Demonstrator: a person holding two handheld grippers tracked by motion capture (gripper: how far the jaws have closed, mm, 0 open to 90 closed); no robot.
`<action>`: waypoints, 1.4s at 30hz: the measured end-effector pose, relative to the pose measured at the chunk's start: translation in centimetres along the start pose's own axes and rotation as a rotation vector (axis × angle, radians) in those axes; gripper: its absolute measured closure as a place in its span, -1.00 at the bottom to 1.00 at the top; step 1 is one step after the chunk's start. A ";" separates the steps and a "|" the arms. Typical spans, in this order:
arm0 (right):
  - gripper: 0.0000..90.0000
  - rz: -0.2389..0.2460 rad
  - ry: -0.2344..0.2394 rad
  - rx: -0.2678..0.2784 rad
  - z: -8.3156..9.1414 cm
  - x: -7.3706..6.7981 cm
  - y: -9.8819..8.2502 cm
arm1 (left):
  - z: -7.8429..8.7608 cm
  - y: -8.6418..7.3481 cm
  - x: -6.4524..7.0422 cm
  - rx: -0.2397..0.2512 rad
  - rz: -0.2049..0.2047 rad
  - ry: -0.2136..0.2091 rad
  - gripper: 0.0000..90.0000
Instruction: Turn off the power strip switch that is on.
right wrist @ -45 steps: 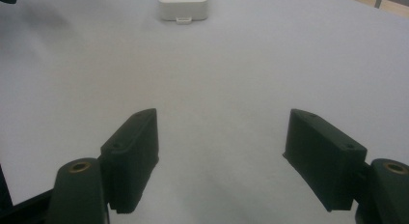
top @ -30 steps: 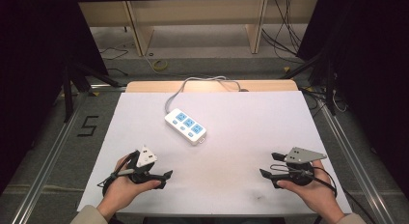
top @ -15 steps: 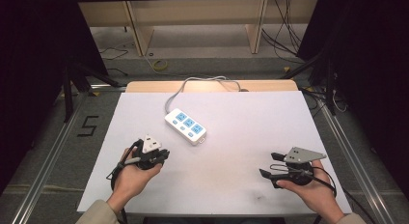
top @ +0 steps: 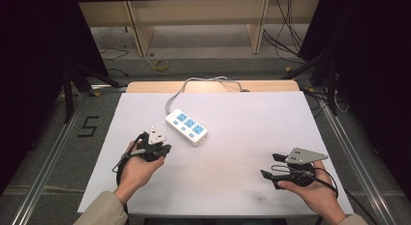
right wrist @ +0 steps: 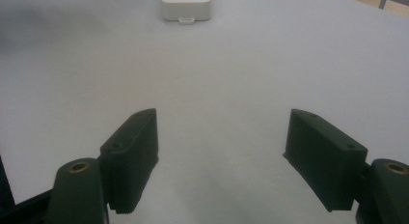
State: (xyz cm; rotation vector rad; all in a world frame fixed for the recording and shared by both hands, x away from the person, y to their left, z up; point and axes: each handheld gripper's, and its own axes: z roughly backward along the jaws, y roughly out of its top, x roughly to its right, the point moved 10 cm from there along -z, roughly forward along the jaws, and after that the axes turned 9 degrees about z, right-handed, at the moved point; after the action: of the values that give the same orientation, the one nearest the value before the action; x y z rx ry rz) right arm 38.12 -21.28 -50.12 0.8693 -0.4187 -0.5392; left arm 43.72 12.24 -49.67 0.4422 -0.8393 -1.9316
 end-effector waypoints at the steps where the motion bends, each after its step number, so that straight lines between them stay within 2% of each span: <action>1: -0.38 0.000 -0.001 0.001 0.0 0.0 0.0 | -0.1 0.1 0.0 0.001 0.008 0.003 1.00; 6: -0.38 -0.001 -0.002 0.001 0.0 0.0 0.0 | -0.4 0.7 -0.4 -0.008 0.012 0.018 1.00; 17: -0.38 -0.003 -0.002 0.004 0.1 0.0 0.1 | -1.0 1.6 -0.9 -0.022 0.023 0.020 1.00; 42: -0.38 -0.006 -0.004 0.003 0.2 0.1 0.0 | -2.6 4.0 -1.0 -0.042 0.017 0.029 1.00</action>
State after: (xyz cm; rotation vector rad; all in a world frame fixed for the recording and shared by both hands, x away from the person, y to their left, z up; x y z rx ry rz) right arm 38.12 -21.48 -50.05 0.8727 -0.4206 -0.5456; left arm 48.24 10.91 -48.67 0.4347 -0.7799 -1.9190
